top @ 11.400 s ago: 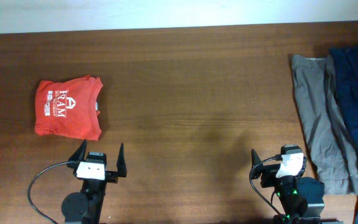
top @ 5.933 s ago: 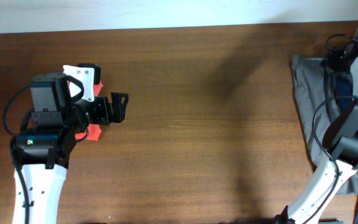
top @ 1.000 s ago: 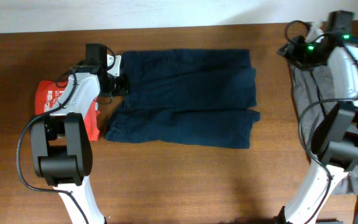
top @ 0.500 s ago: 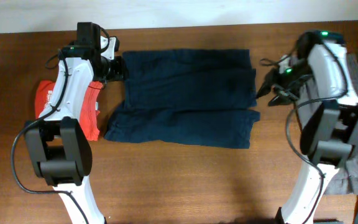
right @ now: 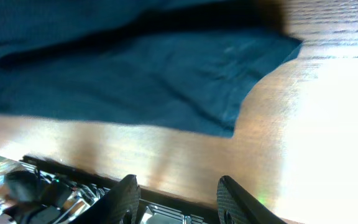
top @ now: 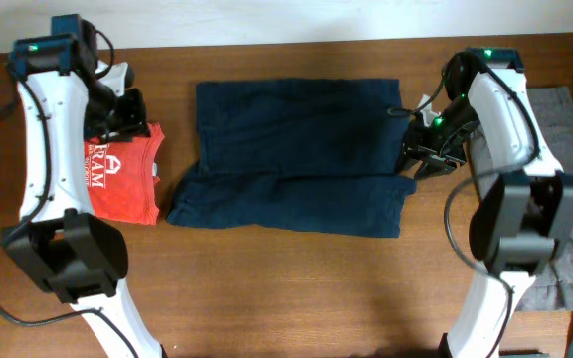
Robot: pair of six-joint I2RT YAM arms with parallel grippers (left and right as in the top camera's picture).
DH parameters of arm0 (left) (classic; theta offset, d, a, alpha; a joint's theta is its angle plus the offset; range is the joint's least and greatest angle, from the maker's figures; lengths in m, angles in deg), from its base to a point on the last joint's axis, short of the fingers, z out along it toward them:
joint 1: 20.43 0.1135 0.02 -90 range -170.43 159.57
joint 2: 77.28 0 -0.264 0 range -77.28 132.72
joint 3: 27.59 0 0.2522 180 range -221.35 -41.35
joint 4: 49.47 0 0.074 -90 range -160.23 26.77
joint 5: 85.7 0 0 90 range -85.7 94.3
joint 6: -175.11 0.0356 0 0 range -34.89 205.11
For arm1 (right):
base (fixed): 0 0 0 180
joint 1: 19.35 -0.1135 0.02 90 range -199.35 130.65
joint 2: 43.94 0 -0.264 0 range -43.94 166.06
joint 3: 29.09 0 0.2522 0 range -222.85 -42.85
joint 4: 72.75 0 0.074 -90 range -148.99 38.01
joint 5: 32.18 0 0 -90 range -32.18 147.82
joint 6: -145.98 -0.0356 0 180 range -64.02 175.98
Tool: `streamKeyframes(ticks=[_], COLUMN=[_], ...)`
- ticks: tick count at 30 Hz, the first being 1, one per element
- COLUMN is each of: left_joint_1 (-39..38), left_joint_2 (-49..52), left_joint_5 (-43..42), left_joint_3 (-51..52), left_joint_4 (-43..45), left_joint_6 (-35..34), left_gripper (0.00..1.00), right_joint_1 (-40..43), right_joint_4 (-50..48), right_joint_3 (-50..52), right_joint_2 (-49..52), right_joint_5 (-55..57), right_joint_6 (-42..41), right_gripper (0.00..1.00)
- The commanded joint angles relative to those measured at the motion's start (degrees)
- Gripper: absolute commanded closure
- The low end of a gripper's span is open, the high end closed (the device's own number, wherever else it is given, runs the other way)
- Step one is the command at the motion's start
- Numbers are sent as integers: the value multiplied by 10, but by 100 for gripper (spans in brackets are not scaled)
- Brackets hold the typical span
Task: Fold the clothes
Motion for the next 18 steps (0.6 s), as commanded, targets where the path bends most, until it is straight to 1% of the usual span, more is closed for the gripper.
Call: streamKeyframes(ticks=[1, 3, 7, 11, 14, 18], left_joint_1=[8, 9, 5, -3, -12, -26], left_joint_2=[-48, -64, -101, -123, -136, -138], left_joint_5=[6, 6, 5, 4, -10, -37], left_joint_3=[-15, -10, 47, 146, 246, 385], left_joint_4=[-39, -52, -52, -38, 14, 120], left_joint_6=[7, 7, 4, 3, 3, 3], left_gripper=[67, 67, 67, 67, 68, 67], right_joint_1=[-28, -41, -75, -93, -99, -98], right_joint_4=[9, 9, 5, -5, -29, -89], right_joint_3=[-3, -3, 6, 42, 99, 218], right_joint_2=[-116, -151, -226, -276, -309, -344], right_joint_5=[31, 72, 172, 184, 184, 174], right_joint_6=[-15, -45, -125, -167, -190, -202], right_gripper=[53, 53, 47, 43, 42, 28])
